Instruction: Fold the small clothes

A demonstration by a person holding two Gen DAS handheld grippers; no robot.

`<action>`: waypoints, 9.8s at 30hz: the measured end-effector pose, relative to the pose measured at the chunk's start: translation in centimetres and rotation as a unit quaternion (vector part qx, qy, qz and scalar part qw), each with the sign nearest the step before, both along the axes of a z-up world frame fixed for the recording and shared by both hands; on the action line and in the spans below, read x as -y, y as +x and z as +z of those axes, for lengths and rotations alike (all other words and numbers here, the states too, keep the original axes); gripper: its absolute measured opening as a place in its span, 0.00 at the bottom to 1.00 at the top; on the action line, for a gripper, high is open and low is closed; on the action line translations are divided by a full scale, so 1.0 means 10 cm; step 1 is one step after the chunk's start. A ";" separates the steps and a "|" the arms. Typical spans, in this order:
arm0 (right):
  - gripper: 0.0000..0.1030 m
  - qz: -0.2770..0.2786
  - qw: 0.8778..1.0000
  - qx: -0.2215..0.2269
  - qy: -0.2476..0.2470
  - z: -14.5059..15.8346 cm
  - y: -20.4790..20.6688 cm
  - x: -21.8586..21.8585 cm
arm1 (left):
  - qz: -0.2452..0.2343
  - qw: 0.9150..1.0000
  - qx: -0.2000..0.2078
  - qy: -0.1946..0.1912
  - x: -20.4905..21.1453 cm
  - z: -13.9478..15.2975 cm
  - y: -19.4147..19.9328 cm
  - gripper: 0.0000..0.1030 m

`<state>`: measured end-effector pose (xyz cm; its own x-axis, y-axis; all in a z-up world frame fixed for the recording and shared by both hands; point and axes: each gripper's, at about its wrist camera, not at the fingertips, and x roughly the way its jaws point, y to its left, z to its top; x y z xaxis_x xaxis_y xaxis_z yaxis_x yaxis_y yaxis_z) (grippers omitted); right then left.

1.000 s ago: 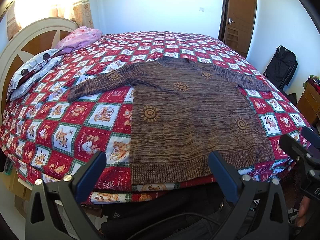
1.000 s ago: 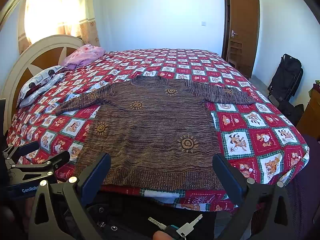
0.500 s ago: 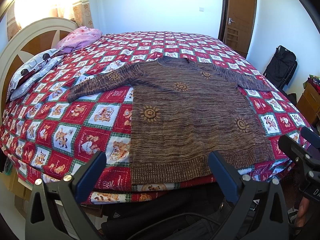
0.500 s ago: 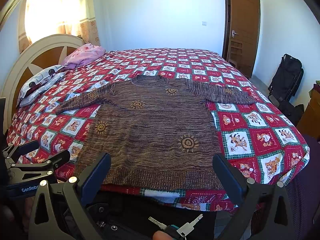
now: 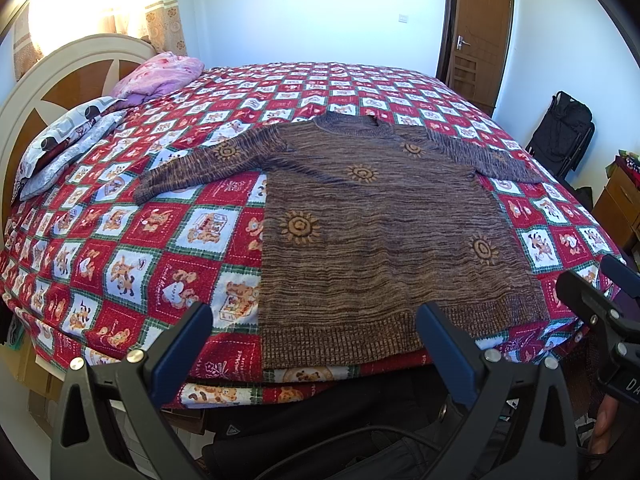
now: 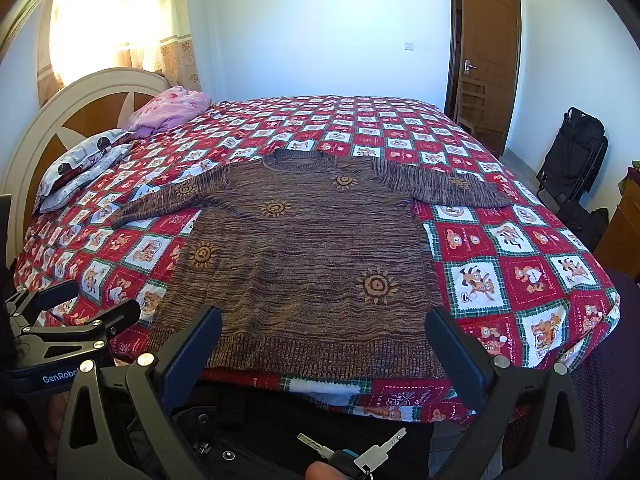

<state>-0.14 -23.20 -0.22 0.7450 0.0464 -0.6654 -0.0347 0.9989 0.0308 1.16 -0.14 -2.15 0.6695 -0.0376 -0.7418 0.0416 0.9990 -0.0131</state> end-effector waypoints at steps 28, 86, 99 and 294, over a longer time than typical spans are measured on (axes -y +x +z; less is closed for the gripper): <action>0.99 -0.010 0.999 -0.023 -0.019 -0.23 0.51 0.21 | -0.018 0.999 -0.042 -0.010 -0.05 -0.13 0.43 1.00; 0.43 -0.255 0.962 -0.091 0.038 -1.11 3.28 3.62 | 0.055 0.995 -0.020 0.077 0.39 -0.97 3.48 1.00; 0.10 -0.224 0.971 -0.085 0.011 -1.07 3.41 3.46 | 0.055 0.997 -0.023 0.057 0.35 -1.02 3.52 1.00; 0.63 0.241 0.967 -0.056 -0.063 -1.34 3.26 -0.62 | 0.255 0.966 -0.044 -0.016 -2.62 -0.99 2.73 0.69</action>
<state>32.44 -17.00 -13.63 0.5795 0.2831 -0.7642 -0.5008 0.8635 -0.0599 28.45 26.08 -12.02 0.5412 0.2562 -0.8009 -0.4586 0.8883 -0.0258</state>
